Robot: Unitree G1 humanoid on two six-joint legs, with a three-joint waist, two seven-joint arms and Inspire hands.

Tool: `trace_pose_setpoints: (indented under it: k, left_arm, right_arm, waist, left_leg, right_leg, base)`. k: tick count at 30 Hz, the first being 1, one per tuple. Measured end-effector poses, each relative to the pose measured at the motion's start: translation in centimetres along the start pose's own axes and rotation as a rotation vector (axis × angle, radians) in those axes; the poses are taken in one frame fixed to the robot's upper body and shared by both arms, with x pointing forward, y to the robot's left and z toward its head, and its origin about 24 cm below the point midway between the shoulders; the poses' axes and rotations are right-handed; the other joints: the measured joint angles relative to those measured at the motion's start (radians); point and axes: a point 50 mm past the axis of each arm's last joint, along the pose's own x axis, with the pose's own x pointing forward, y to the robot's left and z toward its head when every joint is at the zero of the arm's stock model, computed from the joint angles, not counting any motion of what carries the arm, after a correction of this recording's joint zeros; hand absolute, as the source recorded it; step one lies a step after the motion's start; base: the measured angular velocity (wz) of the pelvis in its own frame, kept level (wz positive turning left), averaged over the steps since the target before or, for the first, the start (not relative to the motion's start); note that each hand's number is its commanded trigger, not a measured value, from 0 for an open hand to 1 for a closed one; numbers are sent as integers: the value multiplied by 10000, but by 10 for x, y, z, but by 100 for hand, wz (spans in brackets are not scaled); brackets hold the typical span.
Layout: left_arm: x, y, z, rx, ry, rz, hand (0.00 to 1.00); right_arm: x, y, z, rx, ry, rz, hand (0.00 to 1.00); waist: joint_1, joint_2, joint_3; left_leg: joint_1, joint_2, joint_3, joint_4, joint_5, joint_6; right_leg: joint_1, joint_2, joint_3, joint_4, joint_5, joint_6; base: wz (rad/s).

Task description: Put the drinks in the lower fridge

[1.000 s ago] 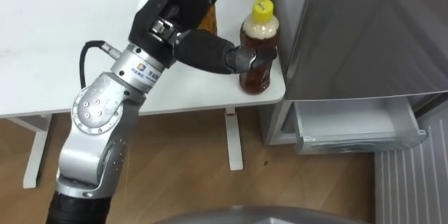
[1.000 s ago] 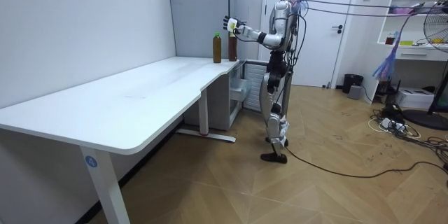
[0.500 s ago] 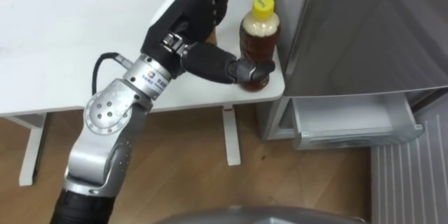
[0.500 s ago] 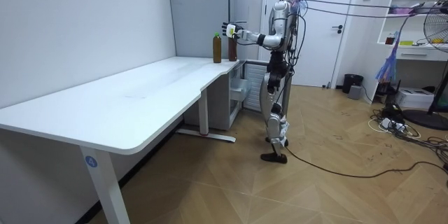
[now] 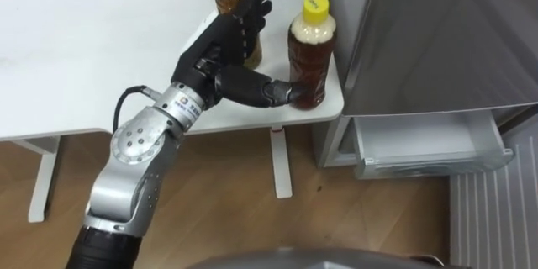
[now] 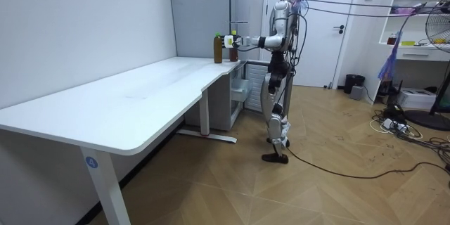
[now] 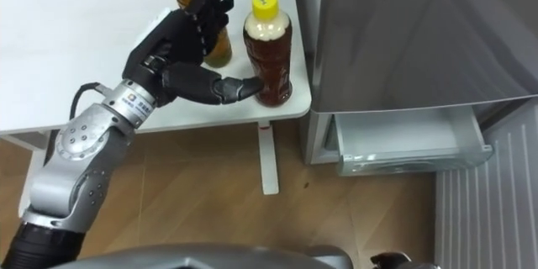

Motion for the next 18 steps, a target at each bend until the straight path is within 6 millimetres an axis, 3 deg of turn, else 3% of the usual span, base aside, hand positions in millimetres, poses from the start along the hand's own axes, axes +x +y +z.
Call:
trace_pose_setpoints:
  k: [14, 18]
  left_arm:
    - [3, -1, -8, -1800, 25, 276, 0]
    - [6, 3, -14, -1861, 316, 621, 0]
  right_arm:
    - [1, 9, 1, -254, 75, 14, 0]
    - [1, 11, 3, -252, -7, -17, 0]
  waist:
    - [5, -120, -3]
    - [-6, -118, -4]
  left_leg:
    - [138, 25, 26, -11, 0, 0]
    - [144, 43, 133, 2, 0, 0]
  right_leg:
    - [93, 15, 40, 22, 3, -6]
    - [50, 49, 264, 10, 10, -17]
  base:
    - [-1]
    - [-8]
